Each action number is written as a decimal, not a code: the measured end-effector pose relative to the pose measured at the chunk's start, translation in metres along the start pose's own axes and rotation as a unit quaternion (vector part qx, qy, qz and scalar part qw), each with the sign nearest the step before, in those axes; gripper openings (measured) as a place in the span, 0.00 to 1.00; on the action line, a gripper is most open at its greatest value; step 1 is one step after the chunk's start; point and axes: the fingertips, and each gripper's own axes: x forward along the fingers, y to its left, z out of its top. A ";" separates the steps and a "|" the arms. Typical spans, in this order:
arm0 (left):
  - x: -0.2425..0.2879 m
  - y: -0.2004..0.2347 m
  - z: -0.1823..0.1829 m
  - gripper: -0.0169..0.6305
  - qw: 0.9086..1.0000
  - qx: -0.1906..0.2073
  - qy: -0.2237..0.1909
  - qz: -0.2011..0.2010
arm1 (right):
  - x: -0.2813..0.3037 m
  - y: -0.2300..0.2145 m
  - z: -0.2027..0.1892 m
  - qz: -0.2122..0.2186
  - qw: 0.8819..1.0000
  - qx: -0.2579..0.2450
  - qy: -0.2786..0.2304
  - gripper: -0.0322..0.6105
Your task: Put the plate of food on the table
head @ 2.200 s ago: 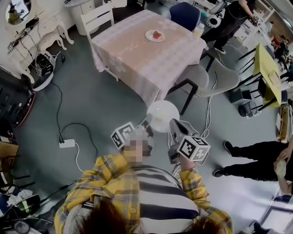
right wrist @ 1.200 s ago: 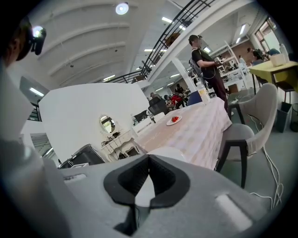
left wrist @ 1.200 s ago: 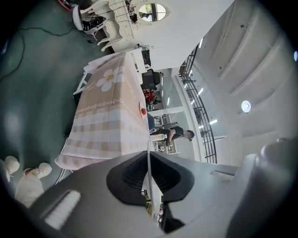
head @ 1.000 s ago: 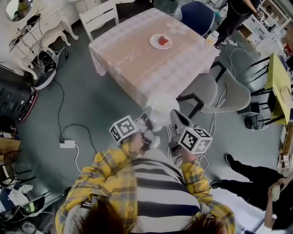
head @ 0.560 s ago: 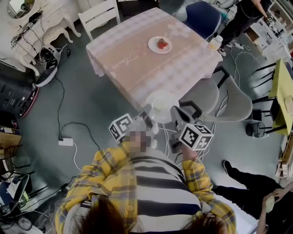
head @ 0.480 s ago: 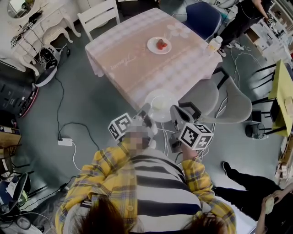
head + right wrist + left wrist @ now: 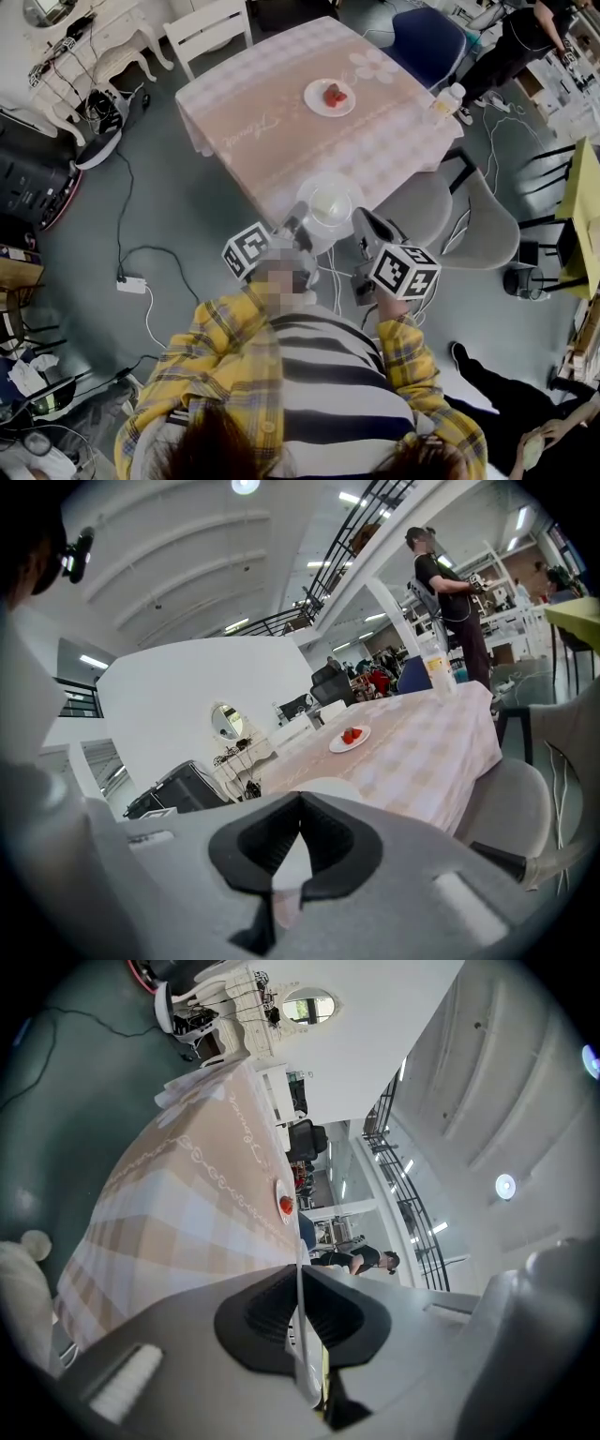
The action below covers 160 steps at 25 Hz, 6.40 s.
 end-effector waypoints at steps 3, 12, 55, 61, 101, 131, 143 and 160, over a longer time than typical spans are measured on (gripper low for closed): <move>0.009 0.000 0.007 0.04 1.000 0.000 -0.004 0.002 | 0.011 -0.003 0.005 0.001 1.000 -0.001 0.006 0.05; 0.054 0.009 0.031 0.04 1.000 0.003 0.010 0.025 | 0.051 -0.025 0.022 -0.013 1.000 0.014 0.015 0.05; 0.184 0.045 0.105 0.04 0.986 0.031 0.117 0.116 | 0.176 -0.076 0.068 -0.059 0.996 0.063 0.037 0.05; 0.191 0.043 0.108 0.05 0.980 0.064 0.146 0.120 | 0.179 -0.076 0.067 -0.056 0.996 0.064 0.041 0.05; 0.171 0.017 0.122 0.03 0.847 0.466 0.229 0.117 | 0.180 -0.074 0.060 -0.047 0.996 0.060 0.048 0.05; 0.079 -0.022 0.024 0.03 0.875 0.445 0.191 0.022 | 0.098 -0.032 -0.002 -0.047 0.998 0.024 0.041 0.05; 0.029 -0.019 -0.022 0.03 0.877 0.442 0.188 0.020 | 0.049 -0.013 -0.038 -0.045 0.998 0.003 0.041 0.05; -0.028 -0.022 -0.040 0.03 0.872 0.446 0.199 0.013 | 0.014 0.022 -0.056 -0.053 0.998 -0.008 0.017 0.05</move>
